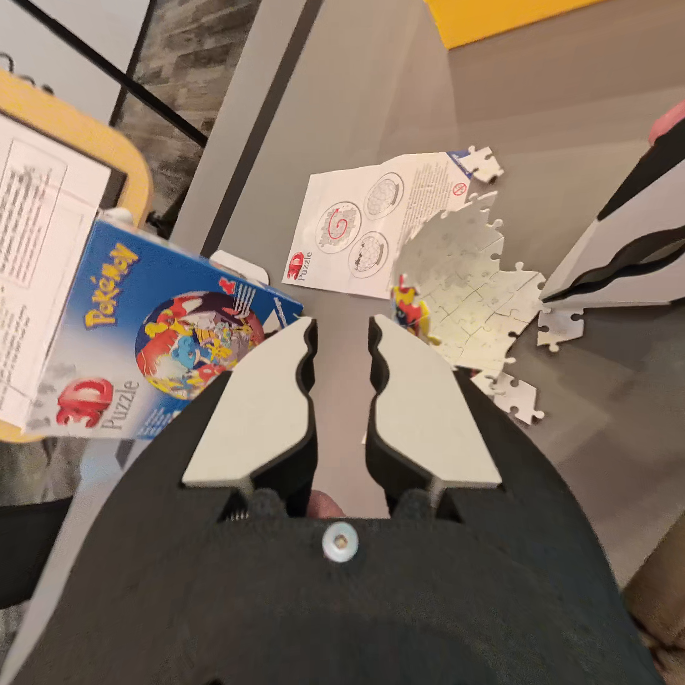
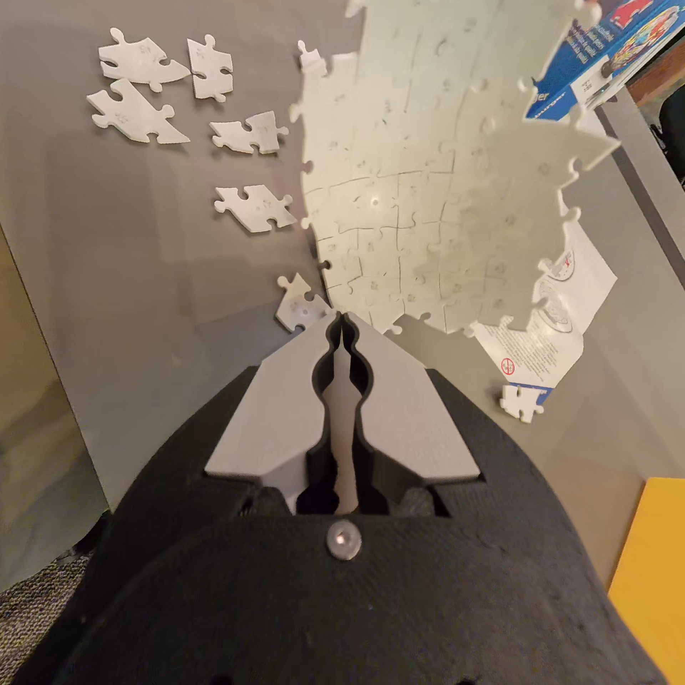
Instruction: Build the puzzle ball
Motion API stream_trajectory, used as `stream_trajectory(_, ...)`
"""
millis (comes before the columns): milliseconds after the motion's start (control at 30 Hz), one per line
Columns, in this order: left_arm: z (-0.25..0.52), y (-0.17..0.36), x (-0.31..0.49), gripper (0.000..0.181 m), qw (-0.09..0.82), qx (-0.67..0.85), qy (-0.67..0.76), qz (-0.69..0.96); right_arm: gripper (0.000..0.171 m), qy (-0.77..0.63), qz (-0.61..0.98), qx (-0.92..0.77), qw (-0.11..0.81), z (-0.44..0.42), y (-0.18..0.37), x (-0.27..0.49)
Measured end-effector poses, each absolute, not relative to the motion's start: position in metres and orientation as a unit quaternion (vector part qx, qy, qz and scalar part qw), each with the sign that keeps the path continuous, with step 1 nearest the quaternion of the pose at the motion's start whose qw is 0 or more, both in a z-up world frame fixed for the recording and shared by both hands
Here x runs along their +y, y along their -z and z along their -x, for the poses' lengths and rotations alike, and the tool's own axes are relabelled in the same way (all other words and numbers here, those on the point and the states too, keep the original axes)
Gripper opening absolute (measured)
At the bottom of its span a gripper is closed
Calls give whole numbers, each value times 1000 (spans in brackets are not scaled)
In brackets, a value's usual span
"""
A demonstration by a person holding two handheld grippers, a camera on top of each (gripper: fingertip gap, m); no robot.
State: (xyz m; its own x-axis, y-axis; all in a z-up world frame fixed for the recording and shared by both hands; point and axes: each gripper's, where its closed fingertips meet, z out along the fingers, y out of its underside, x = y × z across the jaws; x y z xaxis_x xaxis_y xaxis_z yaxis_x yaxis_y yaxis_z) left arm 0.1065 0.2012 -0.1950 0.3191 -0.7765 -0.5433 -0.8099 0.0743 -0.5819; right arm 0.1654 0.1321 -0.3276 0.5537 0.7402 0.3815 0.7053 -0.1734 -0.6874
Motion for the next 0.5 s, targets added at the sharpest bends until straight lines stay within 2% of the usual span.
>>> stream_trajectory(100, -92, 179, 198, 24, 468, 560, -5, 684, 0, -22, 767, -473, 433, -166, 329, 132)
stream_trajectory(233, -104, 171, 127, 13, 435, 608, 126, 652, 0, -26, 767, -477, 428, -165, 330, 132)
stream_trajectory(333, -108, 214, 83, 8, 363, 658, 133, 646, 0, -34, 766, -480, 426, -162, 330, 132)
stream_trajectory(433, -120, 263, 67, 4, 336, 669, 132, 650, 0, -37, 765, -485, 423, -160, 331, 132)
stream_trajectory(500, -130, 287, 74, 3, 351, 671, 111, 644, 0, -40, 764, -486, 422, -159, 331, 132)
